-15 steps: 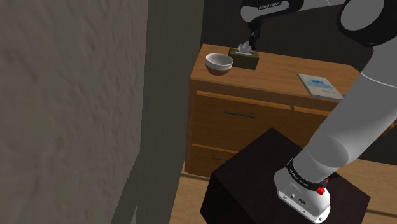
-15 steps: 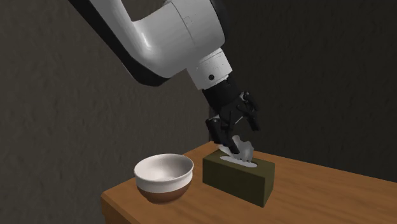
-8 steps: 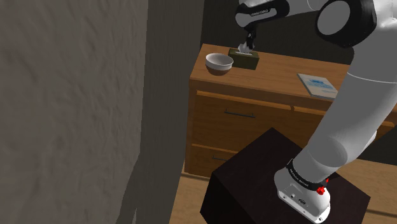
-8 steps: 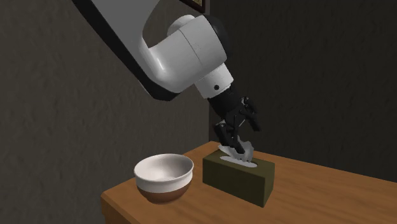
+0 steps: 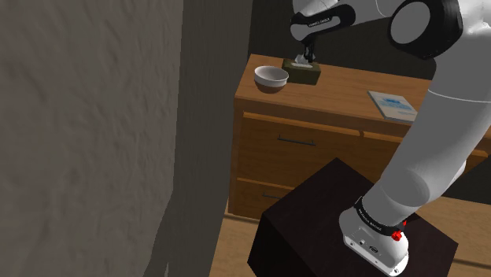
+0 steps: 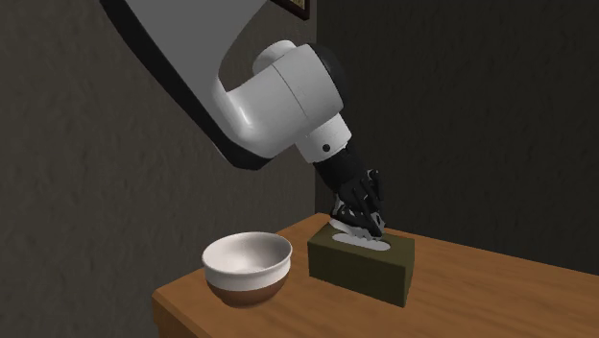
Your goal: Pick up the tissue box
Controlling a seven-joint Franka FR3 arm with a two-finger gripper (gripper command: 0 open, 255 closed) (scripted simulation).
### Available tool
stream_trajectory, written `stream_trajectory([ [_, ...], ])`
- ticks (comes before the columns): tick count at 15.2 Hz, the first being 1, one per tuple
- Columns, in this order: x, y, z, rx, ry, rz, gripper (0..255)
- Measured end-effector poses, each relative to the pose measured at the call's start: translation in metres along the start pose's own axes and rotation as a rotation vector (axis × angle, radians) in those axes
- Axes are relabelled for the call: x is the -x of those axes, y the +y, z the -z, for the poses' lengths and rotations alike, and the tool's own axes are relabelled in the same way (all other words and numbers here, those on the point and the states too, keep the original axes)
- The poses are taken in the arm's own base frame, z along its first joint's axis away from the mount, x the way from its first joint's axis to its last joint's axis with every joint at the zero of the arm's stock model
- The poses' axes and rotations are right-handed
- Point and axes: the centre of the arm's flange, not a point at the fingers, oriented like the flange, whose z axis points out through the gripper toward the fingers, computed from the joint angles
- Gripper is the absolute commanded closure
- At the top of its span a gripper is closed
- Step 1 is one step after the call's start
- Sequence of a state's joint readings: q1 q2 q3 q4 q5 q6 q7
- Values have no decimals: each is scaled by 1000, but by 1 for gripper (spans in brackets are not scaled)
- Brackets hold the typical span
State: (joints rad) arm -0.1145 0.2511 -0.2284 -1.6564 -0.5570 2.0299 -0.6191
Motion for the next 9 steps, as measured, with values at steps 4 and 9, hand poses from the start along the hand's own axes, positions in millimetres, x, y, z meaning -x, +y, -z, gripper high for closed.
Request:
stream_trajectory([
  [4, 2, 1, 2, 5, 3, -3, 255],
  [9, 2, 4, 6, 1, 0, -1, 255],
])
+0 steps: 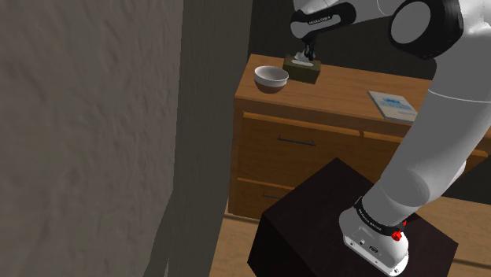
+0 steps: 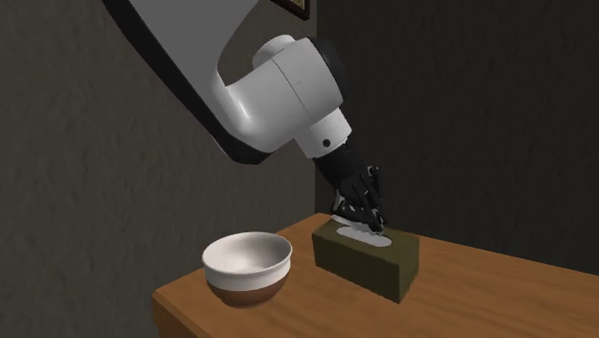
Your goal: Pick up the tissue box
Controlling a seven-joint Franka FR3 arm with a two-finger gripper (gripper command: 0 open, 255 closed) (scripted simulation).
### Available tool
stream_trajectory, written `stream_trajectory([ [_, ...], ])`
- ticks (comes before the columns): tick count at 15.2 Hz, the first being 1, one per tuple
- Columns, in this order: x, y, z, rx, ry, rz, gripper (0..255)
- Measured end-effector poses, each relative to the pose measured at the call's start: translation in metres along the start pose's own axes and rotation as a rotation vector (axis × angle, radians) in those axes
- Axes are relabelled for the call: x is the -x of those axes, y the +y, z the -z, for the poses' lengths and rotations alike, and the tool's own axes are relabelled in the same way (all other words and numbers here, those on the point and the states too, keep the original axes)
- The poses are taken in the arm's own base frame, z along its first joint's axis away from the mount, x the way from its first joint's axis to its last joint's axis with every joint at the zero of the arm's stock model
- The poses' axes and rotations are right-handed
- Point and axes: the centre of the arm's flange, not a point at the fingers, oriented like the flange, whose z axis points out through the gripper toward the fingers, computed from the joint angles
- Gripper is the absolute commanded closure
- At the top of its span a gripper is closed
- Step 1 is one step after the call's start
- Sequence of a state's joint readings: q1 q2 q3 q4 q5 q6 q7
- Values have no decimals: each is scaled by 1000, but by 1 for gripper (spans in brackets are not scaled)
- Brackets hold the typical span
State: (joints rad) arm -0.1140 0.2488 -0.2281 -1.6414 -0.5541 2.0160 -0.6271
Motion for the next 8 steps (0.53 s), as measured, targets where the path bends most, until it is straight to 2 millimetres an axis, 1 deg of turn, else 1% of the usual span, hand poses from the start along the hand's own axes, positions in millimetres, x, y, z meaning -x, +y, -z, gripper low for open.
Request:
stream_trajectory([
  [8, 10, 18, 33, -2, 0, 1, 255],
])
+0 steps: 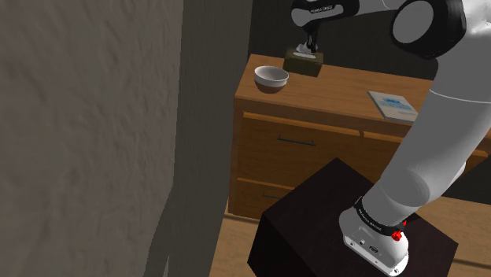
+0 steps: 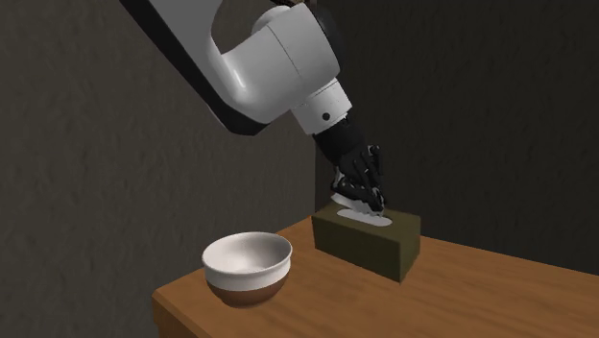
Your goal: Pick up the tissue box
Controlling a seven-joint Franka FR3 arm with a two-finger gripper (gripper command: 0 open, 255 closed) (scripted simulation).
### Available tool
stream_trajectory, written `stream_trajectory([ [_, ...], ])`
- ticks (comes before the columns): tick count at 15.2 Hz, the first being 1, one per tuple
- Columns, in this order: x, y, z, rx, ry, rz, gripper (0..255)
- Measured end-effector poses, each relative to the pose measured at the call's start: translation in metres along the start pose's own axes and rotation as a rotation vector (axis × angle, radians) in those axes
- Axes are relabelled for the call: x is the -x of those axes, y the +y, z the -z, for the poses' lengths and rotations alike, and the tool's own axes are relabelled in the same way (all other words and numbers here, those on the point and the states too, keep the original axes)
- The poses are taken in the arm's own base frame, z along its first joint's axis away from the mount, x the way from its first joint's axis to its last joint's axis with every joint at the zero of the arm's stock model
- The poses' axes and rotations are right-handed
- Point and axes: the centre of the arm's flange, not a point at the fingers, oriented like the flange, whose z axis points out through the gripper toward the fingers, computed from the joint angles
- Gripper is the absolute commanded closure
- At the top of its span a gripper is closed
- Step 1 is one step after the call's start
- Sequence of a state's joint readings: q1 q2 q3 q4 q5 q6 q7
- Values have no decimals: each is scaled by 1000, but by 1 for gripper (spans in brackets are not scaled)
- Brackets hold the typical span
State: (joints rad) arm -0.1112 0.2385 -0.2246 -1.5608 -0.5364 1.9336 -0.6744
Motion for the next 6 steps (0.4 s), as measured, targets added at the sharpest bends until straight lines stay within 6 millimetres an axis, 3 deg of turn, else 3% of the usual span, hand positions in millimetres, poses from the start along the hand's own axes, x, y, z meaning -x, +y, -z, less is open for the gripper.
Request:
stream_trajectory([
  [6, 8, 15, 24, 0, 0, 0, 255],
])
